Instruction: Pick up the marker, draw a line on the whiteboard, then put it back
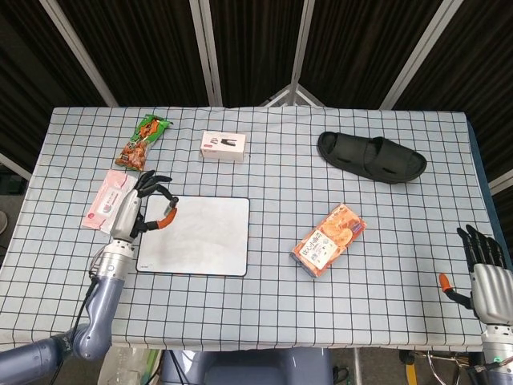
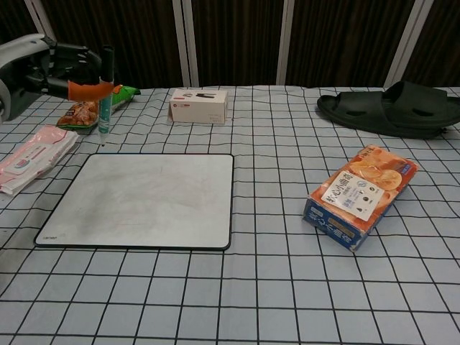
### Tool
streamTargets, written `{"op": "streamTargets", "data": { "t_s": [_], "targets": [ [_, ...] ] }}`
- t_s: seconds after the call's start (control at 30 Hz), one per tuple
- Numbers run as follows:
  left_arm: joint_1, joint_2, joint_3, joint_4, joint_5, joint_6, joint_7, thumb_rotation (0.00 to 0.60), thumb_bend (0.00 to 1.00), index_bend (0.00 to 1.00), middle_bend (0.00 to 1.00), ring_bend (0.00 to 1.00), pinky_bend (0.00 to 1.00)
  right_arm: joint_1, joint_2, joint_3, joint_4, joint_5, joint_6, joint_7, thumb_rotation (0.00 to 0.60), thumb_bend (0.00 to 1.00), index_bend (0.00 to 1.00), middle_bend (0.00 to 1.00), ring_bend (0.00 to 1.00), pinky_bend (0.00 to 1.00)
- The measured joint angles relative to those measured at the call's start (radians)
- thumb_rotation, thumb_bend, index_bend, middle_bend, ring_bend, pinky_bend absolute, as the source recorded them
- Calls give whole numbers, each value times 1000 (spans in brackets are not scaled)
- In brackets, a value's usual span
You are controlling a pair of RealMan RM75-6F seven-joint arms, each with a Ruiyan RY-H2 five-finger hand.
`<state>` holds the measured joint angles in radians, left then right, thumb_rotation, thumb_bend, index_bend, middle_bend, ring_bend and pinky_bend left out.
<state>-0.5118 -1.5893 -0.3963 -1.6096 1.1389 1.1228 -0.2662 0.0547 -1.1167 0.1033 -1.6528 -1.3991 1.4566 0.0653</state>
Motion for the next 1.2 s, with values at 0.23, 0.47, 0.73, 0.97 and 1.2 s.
{"op": "streamTargets", "data": {
  "t_s": [0.23, 0.47, 0.73, 0.97, 1.2],
  "targets": [
    [-43, -78, -2, 91, 22, -56, -112, 600, 575, 770, 291, 134, 177, 2, 1, 1, 1, 3, -6, 5, 600, 343, 0, 0, 0, 0],
    [-62, -140, 18, 159, 61, -61, -187, 600, 575, 772, 301, 152, 197, 1, 2, 1, 3, 4, -6, 15, 600, 343, 0, 0, 0, 0],
    [-69, -175, 47, 223, 91, -64, -230, 600, 575, 773, 303, 152, 197, -2, 1, -3, 4, -5, -2, 18, 600, 344, 0, 0, 0, 0],
    [-83, -205, 69, 267, 107, -78, -244, 600, 575, 773, 304, 152, 197, -2, 1, -1, 4, -1, -3, 22, 600, 343, 0, 0, 0, 0],
    [-94, -231, 80, 300, 110, -88, -251, 600, 574, 773, 305, 151, 197, -4, 0, -4, 8, -4, -2, 30, 600, 344, 0, 0, 0, 0]
  ]
}}
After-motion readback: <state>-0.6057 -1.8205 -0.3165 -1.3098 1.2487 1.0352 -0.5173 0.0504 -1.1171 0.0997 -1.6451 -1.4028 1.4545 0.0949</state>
